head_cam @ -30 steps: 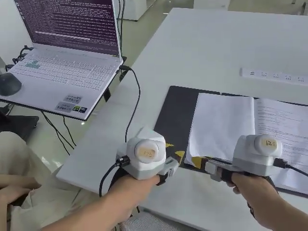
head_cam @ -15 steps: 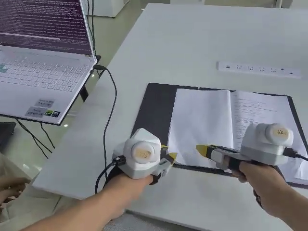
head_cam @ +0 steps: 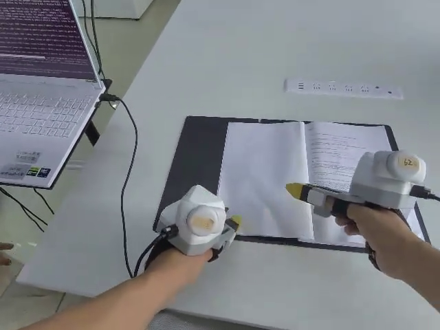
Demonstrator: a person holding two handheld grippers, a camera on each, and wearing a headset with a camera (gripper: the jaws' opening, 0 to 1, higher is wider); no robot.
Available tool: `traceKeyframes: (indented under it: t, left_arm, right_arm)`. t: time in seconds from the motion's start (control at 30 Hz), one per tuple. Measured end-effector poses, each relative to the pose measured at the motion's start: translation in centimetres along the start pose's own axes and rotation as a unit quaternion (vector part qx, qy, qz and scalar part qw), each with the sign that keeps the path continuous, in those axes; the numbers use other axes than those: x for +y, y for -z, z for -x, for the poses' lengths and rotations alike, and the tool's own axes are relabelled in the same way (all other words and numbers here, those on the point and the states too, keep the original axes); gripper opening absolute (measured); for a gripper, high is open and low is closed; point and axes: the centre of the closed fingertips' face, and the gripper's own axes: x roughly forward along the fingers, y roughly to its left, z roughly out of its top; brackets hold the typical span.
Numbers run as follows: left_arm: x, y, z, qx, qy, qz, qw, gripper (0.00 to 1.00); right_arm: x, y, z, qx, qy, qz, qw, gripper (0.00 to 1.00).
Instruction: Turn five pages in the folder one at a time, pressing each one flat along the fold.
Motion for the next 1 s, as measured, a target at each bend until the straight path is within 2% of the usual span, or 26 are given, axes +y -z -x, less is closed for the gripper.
traceKeyframes:
  t: [0.03,0.33,0.57,0.73,0.8,1.0]
  left_arm:
    - [-0.1,0.3,0.0,0.004,-0.001,-0.001,1.0000,0.14]
    - [0.1,0.3,0.1,-0.013,-0.009,0.014,0.9998,0.14]
    - [0.2,0.3,0.1,-0.012,-0.006,0.017,0.9998,0.14]
    - [0.2,0.4,0.1,-0.016,-0.011,0.023,0.9995,0.14]
    - [0.2,0.4,0.1,-0.016,-0.013,0.021,0.9996,0.14]
    - [0.1,0.4,0.1,-0.016,-0.013,0.022,0.9996,0.14]
  right_arm:
    - [-0.2,-0.1,0.0,0.001,0.002,0.003,1.0000,0.09]
    - [-2.3,-1.5,-0.7,-0.001,0.002,-0.018,0.9998,0.08]
    - [-3.7,-3.3,-2.3,-0.010,-0.002,-0.047,0.9988,0.06]
    - [-4.2,-4.1,-2.8,-0.018,-0.004,-0.078,0.9968,0.06]
    - [-5.4,-4.1,-3.2,-0.015,0.002,-0.092,0.9957,0.06]
    - [-7.8,-4.8,-4.4,-0.017,0.005,-0.117,0.9930,0.00]
